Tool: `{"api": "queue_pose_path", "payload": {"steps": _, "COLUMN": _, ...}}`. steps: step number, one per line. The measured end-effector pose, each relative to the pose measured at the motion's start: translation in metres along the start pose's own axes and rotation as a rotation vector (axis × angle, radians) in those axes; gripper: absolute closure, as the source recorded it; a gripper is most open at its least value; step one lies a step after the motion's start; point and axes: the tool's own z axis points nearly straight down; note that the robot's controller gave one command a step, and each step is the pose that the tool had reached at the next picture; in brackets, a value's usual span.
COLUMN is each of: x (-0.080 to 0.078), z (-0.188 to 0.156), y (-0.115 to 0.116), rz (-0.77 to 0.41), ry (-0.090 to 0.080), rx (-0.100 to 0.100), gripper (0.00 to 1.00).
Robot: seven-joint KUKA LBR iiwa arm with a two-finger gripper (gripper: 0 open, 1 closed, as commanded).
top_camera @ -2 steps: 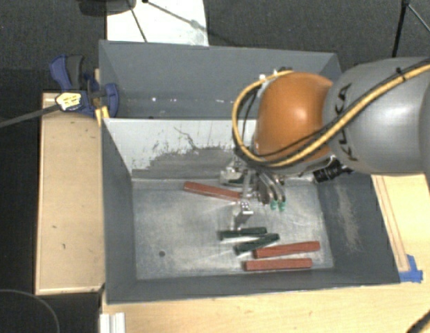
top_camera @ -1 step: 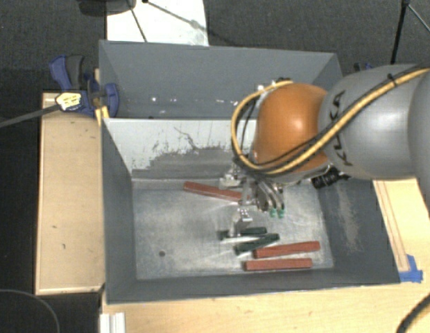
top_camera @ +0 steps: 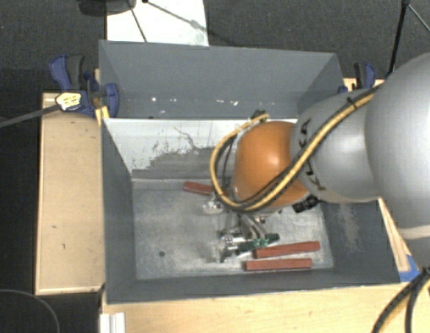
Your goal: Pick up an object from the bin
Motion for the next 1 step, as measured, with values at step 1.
{"api": "queue_pose_path", "payload": {"steps": 1, "x": -0.0160, "z": 0.0093, "y": -0.0642, "rz": -0.052, "ry": -0.002, "rx": 0.001, "gripper": 1.00}}
